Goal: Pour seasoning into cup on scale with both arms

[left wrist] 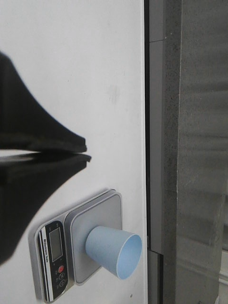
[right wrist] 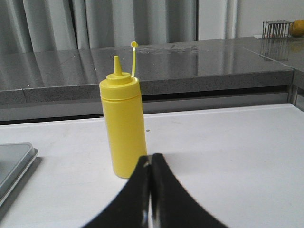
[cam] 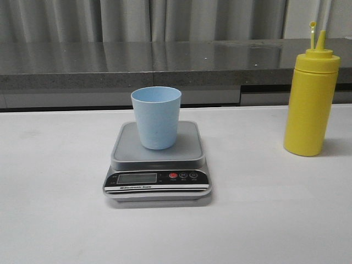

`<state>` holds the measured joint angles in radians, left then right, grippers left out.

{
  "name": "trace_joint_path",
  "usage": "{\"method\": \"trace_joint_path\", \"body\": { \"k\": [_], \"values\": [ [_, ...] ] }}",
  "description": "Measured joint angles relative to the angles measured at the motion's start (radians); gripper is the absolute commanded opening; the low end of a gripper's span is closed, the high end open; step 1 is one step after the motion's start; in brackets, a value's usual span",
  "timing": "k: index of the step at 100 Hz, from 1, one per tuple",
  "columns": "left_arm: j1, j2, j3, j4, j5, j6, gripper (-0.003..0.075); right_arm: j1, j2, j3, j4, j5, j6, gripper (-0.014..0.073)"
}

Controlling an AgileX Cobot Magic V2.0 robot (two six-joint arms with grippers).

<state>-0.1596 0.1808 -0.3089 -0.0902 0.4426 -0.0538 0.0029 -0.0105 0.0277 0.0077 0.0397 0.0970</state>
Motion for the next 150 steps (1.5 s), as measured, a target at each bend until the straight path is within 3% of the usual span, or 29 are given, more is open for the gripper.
{"method": "trace_joint_path", "body": {
  "k": [42,86,110,150],
  "values": [
    [0.0,0.0,0.007,0.004,-0.007,0.0,-0.002,0.0,0.0,0.0,0.001,0.0,0.0,-0.0068],
    [0.12,-0.036,0.201,0.054,-0.305,0.0,-0.002,0.0,0.0,0.0,0.001,0.0,0.0,-0.0068],
    [0.196,-0.14,0.307,0.064,-0.321,0.0,-0.002,0.0,0.0,0.0,0.001,0.0,0.0,-0.0068],
    [0.199,-0.186,0.309,0.09,-0.32,0.0,-0.002,0.0,0.0,0.0,0.001,0.0,0.0,-0.0068]
  ]
}}
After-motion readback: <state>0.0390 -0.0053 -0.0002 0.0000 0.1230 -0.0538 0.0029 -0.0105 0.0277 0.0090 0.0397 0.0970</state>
